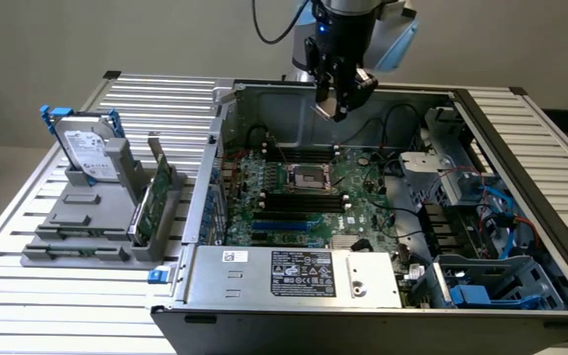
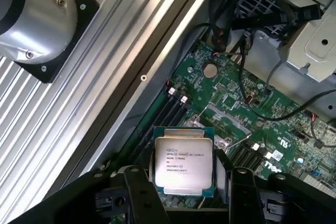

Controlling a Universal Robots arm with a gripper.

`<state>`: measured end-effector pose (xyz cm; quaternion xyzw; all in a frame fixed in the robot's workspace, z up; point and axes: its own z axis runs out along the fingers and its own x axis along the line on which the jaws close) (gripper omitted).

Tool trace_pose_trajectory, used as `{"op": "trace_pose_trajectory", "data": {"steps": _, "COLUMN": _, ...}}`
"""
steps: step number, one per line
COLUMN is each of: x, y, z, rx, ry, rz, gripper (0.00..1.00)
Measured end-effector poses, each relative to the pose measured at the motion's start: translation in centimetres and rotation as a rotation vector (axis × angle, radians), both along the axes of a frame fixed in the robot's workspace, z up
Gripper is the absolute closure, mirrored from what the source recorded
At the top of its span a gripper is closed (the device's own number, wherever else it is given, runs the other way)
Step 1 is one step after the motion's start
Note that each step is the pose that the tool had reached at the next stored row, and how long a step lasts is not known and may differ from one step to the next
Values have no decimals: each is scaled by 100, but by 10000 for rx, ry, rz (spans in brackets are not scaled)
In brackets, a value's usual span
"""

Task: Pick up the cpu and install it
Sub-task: 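Place the cpu into insertion slot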

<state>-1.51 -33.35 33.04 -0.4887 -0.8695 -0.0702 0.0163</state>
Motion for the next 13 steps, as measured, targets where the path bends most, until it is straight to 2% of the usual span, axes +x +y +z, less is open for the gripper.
{"op": "trace_pose_trajectory", "data": {"steps": 13, "x": 0, "y": 0, "z": -30, "rx": 0, "ry": 0, "rz": -2354, "gripper": 45}}
